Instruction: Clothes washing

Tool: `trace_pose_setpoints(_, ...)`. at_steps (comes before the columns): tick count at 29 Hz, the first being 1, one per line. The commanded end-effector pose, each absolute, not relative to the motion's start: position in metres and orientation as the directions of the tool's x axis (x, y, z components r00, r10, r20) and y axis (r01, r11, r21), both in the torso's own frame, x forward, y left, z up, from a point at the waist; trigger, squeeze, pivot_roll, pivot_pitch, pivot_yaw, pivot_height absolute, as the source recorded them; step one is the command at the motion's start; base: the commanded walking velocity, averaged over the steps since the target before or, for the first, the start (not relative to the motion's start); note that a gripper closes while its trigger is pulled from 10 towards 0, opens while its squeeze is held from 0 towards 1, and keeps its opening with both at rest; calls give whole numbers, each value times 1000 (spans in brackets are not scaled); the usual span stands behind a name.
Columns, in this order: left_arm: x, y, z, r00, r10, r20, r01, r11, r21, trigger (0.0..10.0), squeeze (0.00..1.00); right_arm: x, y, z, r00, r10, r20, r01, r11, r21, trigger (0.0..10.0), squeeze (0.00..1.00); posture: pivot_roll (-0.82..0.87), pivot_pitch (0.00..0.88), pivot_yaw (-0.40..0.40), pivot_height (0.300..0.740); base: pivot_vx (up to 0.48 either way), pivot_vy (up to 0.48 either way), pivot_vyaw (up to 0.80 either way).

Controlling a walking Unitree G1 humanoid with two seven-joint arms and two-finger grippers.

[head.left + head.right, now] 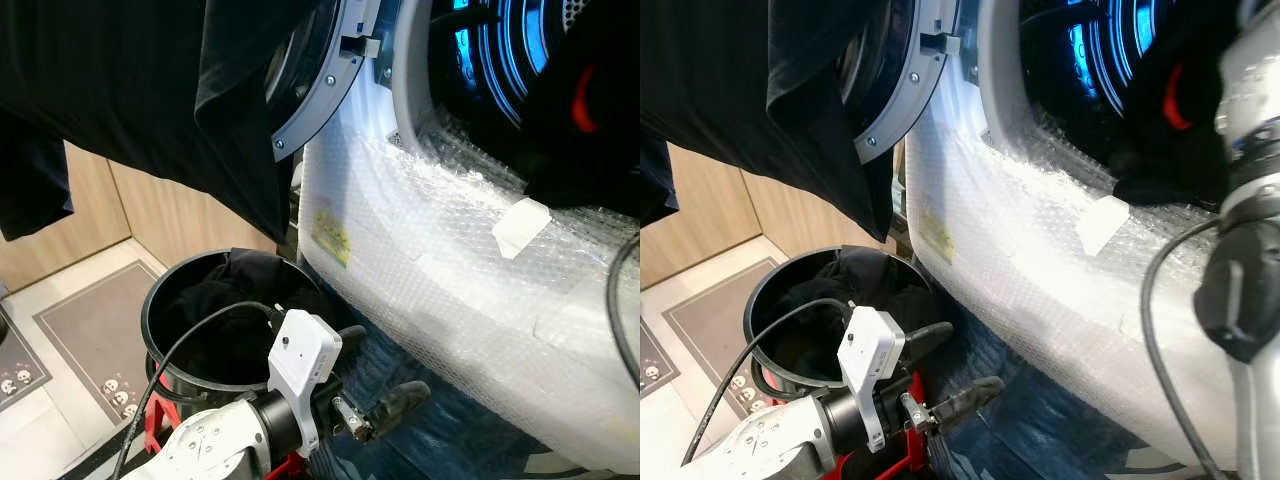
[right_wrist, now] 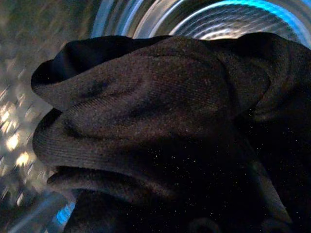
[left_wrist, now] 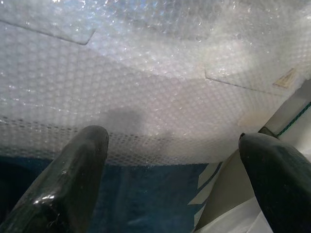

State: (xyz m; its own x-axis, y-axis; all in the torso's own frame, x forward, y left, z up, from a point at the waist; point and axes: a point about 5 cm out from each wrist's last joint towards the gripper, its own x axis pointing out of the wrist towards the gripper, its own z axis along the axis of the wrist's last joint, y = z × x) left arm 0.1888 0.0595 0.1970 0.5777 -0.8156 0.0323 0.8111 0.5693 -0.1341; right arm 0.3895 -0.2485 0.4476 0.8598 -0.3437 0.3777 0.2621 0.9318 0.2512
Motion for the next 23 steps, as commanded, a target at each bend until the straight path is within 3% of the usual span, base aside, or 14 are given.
trace_pose_setpoints(1, 182, 56, 202, 560, -827, 52, 824, 551, -131, 10000, 0, 395, -240, 441, 903, -272, 333, 247, 962, 117, 10000, 0, 34, 81, -204, 740, 0, 0, 0)
trace_pose_setpoints(6, 182, 55, 203, 560, -826, 55, 824, 550, -137, 10000, 0, 404, -241, 410, 955, -249, 163, 237, 967, 90, 10000, 0, 25, 72, -198, 740, 0, 0, 0)
trace_pose_setpoints(7, 182, 54, 203, 555, -830, 56, 827, 545, -138, 10000, 0, 404, -250, 400, 949, -295, 110, 296, 955, 10, 10000, 0, 22, 66, -196, 740, 0, 0, 0)
trace_pose_setpoints(11, 184, 54, 203, 547, -836, 55, 833, 536, -133, 10000, 0, 402, -262, 388, 942, -333, 42, 332, 943, 11, 10000, 0, 9, 56, -183, 740, 0, 0, 0)
trace_pose_setpoints(12, 185, 54, 203, 544, -837, 52, 835, 534, -130, 10000, 0, 400, -268, 384, 935, -354, 20, 354, 935, 14, 10000, 1000, 6, 53, -177, 740, 0, 0, 0)
trace_pose_setpoints(20, 192, 57, 204, 535, -844, 46, 842, 528, -109, 10000, 0, 395, -288, 362, 887, -452, -91, 458, 888, 50, 10000, 1000, -1, 26, -145, 740, 0, 0, 0)
trace_pose_setpoints(23, 199, 60, 206, 527, -849, 38, 849, 524, -73, 10000, 0, 398, -284, 344, 884, -442, -153, 457, 886, 81, 10000, 1000, 6, 1, -125, 740, 0, 0, 0)
